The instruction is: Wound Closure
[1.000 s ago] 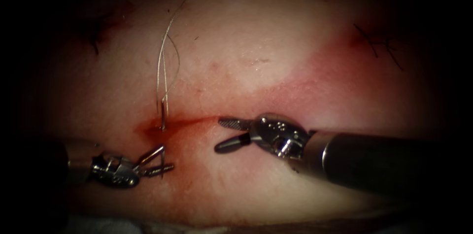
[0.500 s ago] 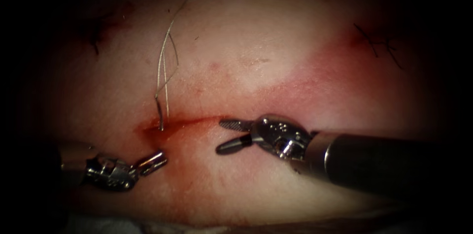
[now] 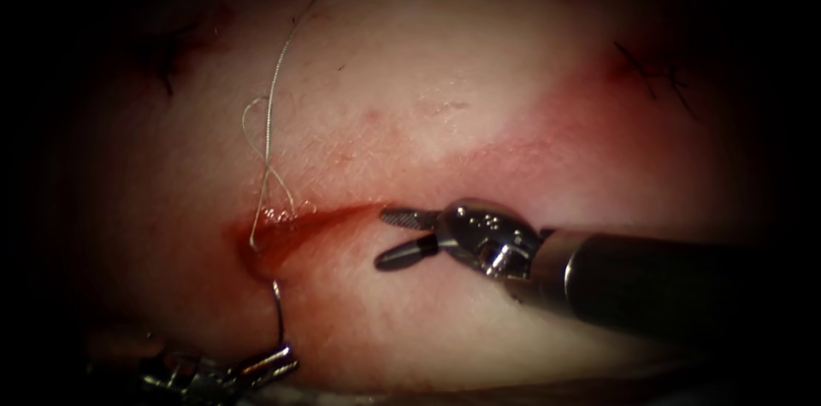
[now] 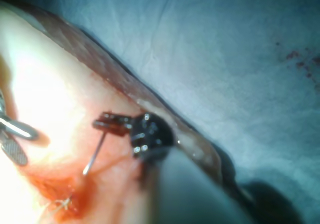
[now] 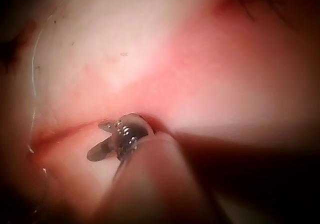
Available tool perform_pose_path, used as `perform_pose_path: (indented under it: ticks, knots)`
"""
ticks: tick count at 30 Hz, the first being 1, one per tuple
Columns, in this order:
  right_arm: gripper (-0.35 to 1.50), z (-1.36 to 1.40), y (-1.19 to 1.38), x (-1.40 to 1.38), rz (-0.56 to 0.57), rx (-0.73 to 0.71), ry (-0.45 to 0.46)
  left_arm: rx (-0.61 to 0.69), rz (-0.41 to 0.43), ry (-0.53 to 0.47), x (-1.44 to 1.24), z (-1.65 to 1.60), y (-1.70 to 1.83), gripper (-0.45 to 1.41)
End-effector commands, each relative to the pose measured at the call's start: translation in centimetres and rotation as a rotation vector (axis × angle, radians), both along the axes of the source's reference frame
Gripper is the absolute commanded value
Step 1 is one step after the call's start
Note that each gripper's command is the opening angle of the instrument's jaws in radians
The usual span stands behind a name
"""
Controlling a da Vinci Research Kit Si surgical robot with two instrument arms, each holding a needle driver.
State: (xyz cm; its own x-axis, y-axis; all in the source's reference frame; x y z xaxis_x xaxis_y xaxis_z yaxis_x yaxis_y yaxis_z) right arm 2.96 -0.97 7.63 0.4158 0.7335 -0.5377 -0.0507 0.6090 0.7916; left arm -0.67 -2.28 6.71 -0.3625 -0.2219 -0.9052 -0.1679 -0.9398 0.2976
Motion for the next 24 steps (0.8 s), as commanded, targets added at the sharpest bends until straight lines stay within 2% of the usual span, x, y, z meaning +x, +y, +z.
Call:
perform_pose_path:
  ticks: [1, 2, 4, 5, 9, 10, 18, 22, 23, 24]
  knots:
    - [1.01, 0.06, -0.06, 0.07, 0.000, 0.003, 0.004, 0.010, 0.002, -0.003, -0.05, -0.06, -0.11, -0.45]
    - [1.01, 0.06, -0.05, 0.07, 0.000, 0.004, 0.004, 0.014, 0.005, -0.006, -0.04, -0.16, -0.15, -0.45]
    - [1.16, 0.05, -0.04, 0.08, 0.001, 0.004, 0.004, 0.019, 0.009, -0.010, -0.02, -0.28, -0.21, -0.45]
    - [1.18, 0.05, -0.03, 0.08, 0.001, 0.005, 0.004, 0.021, 0.011, -0.012, -0.01, -0.33, -0.24, -0.45]
    - [1.20, 0.02, 0.05, 0.06, 0.005, -0.012, 0.006, 0.023, 0.027, -0.024, -0.03, -0.48, -0.38, -0.45]
    - [1.23, -0.02, 0.09, 0.06, 0.013, -0.029, 0.004, 0.028, 0.042, -0.039, -0.11, -0.52, -0.44, -0.45]
    - [1.23, -0.05, 0.07, 0.04, 0.009, -0.032, 0.007, 0.030, 0.059, -0.052, -0.12, -0.62, -0.47, -0.45]
    - [1.21, -0.06, 0.05, 0.03, 0.007, -0.038, 0.009, 0.022, 0.026, -0.026, 0.01, -0.84, -0.17, -0.45]
    - [1.20, -0.07, 0.03, 0.03, 0.012, -0.046, 0.006, 0.001, -0.009, -0.026, 0.13, -1.03, 0.14, -0.45]
    - [1.20, -0.07, 0.02, 0.03, 0.010, -0.051, 0.007, -0.010, -0.018, -0.029, 0.17, -1.09, 0.25, -0.45]
